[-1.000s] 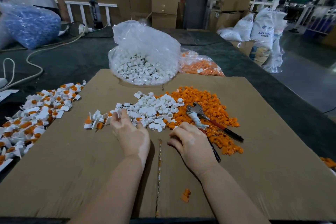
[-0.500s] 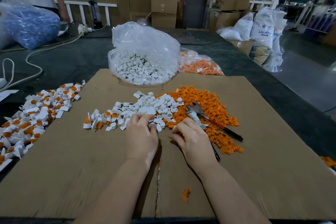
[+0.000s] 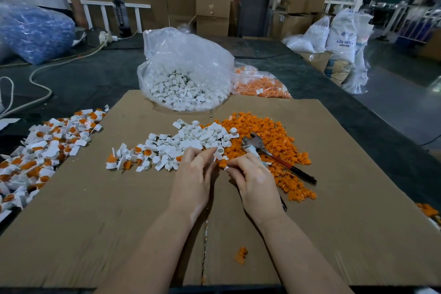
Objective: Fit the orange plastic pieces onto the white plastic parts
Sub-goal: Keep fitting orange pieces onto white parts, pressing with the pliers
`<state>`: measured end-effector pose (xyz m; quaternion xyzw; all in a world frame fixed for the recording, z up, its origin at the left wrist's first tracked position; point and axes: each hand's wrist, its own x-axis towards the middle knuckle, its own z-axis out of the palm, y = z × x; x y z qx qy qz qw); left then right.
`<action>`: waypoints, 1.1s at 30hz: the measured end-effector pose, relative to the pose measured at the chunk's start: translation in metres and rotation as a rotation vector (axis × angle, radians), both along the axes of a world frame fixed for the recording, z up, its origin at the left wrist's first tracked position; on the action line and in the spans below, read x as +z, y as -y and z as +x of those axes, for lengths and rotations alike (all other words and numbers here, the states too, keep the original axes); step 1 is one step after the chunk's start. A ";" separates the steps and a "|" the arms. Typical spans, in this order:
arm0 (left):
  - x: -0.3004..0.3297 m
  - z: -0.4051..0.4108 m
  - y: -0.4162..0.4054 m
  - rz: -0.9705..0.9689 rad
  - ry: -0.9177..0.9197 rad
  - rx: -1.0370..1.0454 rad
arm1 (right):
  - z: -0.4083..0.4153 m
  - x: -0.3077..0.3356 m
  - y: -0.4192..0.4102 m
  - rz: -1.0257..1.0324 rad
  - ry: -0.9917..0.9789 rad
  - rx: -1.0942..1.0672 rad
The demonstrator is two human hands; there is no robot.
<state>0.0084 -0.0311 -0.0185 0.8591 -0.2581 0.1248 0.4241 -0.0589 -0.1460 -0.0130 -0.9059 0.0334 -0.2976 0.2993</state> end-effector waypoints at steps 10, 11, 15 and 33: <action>-0.001 -0.001 -0.002 -0.015 -0.066 -0.054 | -0.002 0.001 0.001 -0.094 0.054 -0.017; -0.001 -0.001 -0.002 -0.025 -0.088 -0.052 | -0.001 0.001 0.001 -0.073 0.061 -0.020; -0.002 0.000 -0.002 -0.086 -0.151 -0.058 | -0.001 0.001 0.000 0.027 0.077 -0.041; 0.003 0.001 -0.004 -0.255 -0.460 -0.100 | 0.002 -0.005 0.001 -0.043 -0.007 -0.077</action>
